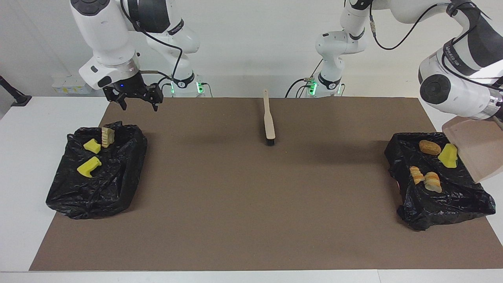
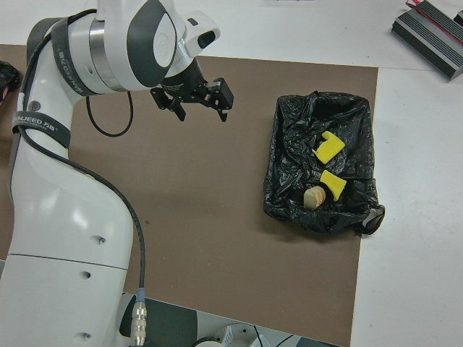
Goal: Sweep and dump trash in bin
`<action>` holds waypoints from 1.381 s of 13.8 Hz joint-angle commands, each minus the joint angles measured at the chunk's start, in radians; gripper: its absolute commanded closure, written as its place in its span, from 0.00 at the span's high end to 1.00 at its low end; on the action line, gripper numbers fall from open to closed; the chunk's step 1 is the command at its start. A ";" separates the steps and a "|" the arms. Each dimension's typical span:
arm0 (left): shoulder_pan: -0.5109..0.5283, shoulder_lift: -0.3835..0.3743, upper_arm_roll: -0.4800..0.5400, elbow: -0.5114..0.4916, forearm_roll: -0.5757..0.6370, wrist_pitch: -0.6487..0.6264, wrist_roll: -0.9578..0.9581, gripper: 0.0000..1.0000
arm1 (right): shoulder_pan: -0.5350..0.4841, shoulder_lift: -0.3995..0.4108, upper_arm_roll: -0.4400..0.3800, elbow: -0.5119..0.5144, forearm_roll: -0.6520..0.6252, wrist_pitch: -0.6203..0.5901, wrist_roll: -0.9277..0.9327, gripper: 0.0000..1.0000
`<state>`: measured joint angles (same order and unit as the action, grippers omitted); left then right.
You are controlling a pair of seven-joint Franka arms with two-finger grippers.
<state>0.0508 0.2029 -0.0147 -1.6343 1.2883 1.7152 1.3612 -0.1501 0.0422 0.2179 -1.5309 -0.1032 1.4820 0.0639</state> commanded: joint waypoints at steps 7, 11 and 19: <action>-0.071 -0.071 -0.037 0.011 -0.297 -0.112 -0.132 0.00 | -0.065 -0.061 -0.043 -0.022 0.112 0.017 -0.012 1.00; -0.091 -0.068 -0.039 0.002 -0.666 -0.103 -0.414 0.00 | 0.066 -0.073 -0.179 -0.022 0.115 0.011 -0.007 1.00; -0.282 0.050 -0.042 0.014 -1.085 -0.002 -1.156 0.00 | 0.078 -0.084 -0.167 -0.034 0.119 0.018 -0.006 1.00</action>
<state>-0.1722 0.2035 -0.0729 -1.6305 0.2704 1.6475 0.3797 -0.0707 -0.0157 0.0521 -1.5331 -0.0030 1.4824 0.0651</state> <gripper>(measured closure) 0.687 0.000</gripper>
